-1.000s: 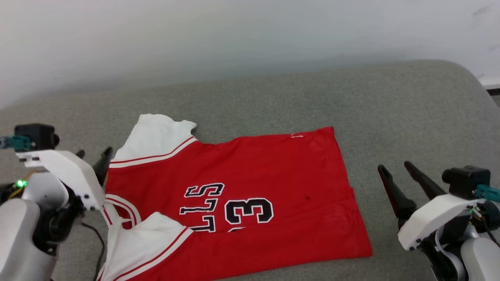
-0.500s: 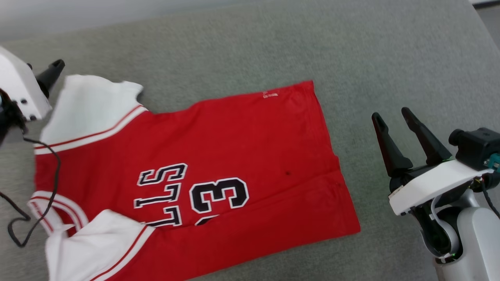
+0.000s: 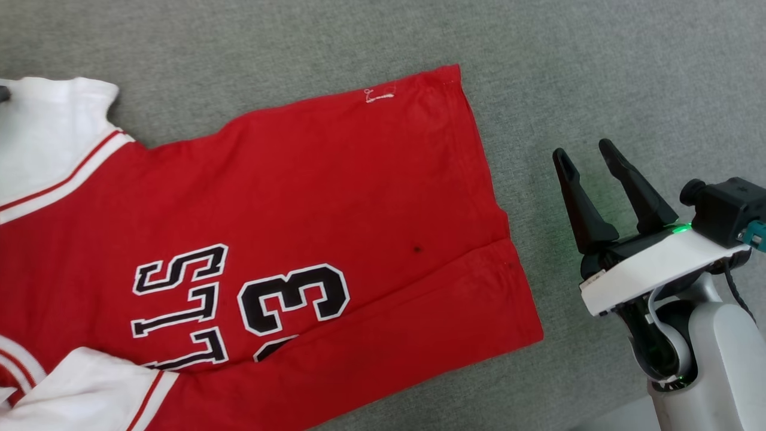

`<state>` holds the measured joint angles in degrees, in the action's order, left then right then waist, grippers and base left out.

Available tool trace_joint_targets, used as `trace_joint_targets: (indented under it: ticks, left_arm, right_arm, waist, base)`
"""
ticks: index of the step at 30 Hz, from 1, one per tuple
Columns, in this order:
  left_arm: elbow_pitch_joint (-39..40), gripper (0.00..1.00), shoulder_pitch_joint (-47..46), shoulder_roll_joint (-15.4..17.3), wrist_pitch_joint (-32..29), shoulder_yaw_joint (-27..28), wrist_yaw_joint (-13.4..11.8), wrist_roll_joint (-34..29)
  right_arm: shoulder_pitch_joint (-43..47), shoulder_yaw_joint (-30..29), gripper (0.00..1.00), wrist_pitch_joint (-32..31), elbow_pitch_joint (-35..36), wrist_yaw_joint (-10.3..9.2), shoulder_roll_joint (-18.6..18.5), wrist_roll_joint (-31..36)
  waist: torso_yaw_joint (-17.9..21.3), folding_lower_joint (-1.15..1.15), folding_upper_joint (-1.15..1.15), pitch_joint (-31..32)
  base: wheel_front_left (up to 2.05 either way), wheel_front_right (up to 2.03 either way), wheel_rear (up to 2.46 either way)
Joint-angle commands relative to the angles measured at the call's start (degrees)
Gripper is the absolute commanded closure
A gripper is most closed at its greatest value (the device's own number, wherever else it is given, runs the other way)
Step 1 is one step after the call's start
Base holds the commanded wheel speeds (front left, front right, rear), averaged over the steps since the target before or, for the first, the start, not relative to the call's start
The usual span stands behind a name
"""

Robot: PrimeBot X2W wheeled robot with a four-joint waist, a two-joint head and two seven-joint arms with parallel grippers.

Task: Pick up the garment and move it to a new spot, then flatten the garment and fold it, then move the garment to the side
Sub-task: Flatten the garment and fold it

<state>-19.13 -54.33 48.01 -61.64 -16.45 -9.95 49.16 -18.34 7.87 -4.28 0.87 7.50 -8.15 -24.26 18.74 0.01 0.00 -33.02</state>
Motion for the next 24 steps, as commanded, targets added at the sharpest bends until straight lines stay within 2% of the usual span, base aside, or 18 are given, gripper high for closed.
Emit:
trace_joint_targets:
  ticks: [1,3,4,5,6,9,13,18,19,24]
  left_arm:
    - [-0.8,0.00,2.4,-0.2,-1.0,-0.5,-0.9,0.7]
    - [-1.4,0.04,5.1,-0.8,-2.6,-0.5,-1.9,1.9]
    - [-1.3,0.55,6.1,-1.4,-2.3,-0.5,-2.2,2.3]
    - [-1.4,0.83,7.2,-1.9,-2.4,-0.6,-2.2,2.8]
    - [-1.4,1.00,8.0,-2.4,-2.1,-0.6,-2.2,3.2]
    - [-1.2,1.00,9.0,-4.3,-0.2,-0.3,-1.9,4.0]
    - [-1.4,1.00,7.7,-4.9,3.3,0.0,-1.1,2.9]
    - [-1.1,1.00,3.3,-6.6,8.3,-0.9,1.8,1.0]
    - [-1.1,1.00,3.3,-6.6,8.3,-0.9,1.8,1.0]
    - [-0.9,1.00,-1.9,-9.2,14.2,-2.1,5.6,-1.1]
  right_arm:
    - [-0.6,0.0,0.00,0.3,-0.2,-0.02,0.2,-0.3]
    - [-1.0,0.0,0.00,0.1,-0.2,-0.02,-0.1,-0.6]
    - [-1.2,0.0,0.00,0.0,-0.2,-0.02,-0.2,-1.0]
    - [-1.4,-0.1,0.00,-0.3,-0.1,-0.02,-0.3,-1.4]
    - [-1.7,-0.3,0.00,-0.6,0.0,-0.02,-0.7,-1.7]
    - [-2.8,-0.4,0.00,-2.2,0.2,-0.02,-1.7,-3.4]
    - [-6.7,0.6,0.00,-6.8,-0.9,-0.02,-4.0,-5.9]
    - [-14.7,3.9,0.00,-18.2,-6.3,-0.02,-7.3,-9.4]
    - [-14.7,3.9,0.00,-18.2,-6.3,-0.02,-7.3,-9.4]
    - [-22.2,6.0,0.00,-30.3,-13.3,-0.02,-8.7,-12.0]
  waist:
    - [1.0,-0.01,0.00,-1.2]
    - [1.1,-0.01,0.00,-1.6]
    - [1.1,-0.01,0.00,-1.9]
    - [1.1,-0.01,0.00,-2.0]
    - [1.0,-0.01,0.00,-2.2]
    - [0.4,-0.01,0.00,-2.4]
    - [-0.9,-0.01,0.00,-1.4]
    - [-4.4,-0.01,0.00,1.2]
    - [-4.4,-0.01,0.00,1.2]
    - [-9.3,-0.01,0.00,3.0]
  base:
    - [0.00,0.00,0.00]
    - [0.00,0.00,0.00]
    - [0.00,0.00,0.00]
    - [0.00,0.00,0.00]
    - [0.00,0.00,0.00]
    - [0.00,0.00,0.00]
    - [0.00,0.00,0.00]
    - [0.00,0.00,0.00]
    - [0.00,0.00,0.00]
    - [0.00,0.00,0.00]
